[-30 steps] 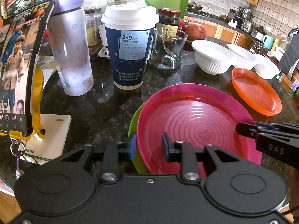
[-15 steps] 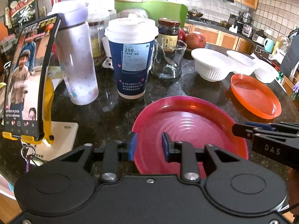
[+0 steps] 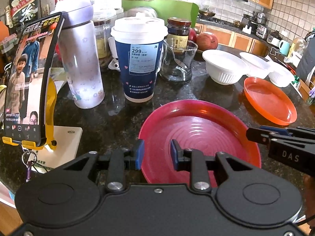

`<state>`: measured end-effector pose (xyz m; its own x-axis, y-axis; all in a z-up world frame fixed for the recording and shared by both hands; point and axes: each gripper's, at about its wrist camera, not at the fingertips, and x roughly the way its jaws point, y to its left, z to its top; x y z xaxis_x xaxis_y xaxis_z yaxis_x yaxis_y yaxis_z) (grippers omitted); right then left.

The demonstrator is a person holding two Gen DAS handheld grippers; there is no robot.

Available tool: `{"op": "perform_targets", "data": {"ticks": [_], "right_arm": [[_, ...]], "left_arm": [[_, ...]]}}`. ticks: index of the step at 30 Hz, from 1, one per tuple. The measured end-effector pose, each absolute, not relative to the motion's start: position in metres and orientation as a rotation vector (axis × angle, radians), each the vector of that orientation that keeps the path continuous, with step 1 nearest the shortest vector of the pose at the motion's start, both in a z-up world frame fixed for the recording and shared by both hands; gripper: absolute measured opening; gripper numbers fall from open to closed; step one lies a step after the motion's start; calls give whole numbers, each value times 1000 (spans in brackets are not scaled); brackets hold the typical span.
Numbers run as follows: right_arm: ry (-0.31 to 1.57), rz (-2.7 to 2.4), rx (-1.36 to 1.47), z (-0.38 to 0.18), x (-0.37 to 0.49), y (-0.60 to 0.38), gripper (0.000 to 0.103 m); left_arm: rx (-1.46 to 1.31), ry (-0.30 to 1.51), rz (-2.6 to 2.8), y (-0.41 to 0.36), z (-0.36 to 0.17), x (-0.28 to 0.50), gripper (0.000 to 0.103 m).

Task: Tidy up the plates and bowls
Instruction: 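Lower the magenta plate onto the green plate with the left gripper, then open the left gripper and withdraw it from the magenta plate, then move the left gripper toward the orange plate rim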

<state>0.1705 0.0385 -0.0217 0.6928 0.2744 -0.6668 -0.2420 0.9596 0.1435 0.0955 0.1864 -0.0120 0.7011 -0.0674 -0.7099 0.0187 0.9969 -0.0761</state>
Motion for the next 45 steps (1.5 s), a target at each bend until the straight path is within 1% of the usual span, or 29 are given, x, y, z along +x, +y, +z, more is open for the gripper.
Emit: {"op": "perform_targets", "data": {"ticks": [18, 23, 31, 34, 36, 37, 38, 39, 45], "right_arm": [[702, 276, 86, -13, 162, 23, 31], [693, 244, 145, -15, 155, -2, 31], [659, 215, 162, -11, 148, -60, 31], [637, 211, 176, -7, 146, -88, 34], [626, 201, 172, -4, 147, -108, 43], [618, 196, 166, -2, 148, -117, 45], [607, 193, 158, 0, 148, -128, 45], [601, 191, 153, 2, 149, -136, 46], [578, 183, 153, 9, 152, -191, 47]], "left_arm": [[-48, 751, -117, 169, 0, 94, 37], [-28, 756, -157, 149, 0, 98, 37], [4, 742, -172, 96, 4, 100, 37], [-4, 736, -167, 73, 7, 102, 37], [-13, 728, -160, 58, 8, 104, 37], [-20, 725, -156, 50, 9, 106, 38], [-25, 721, -154, 42, 10, 107, 39], [-27, 718, -150, 36, 10, 109, 43], [-21, 705, -136, -9, 13, 121, 44]]}}
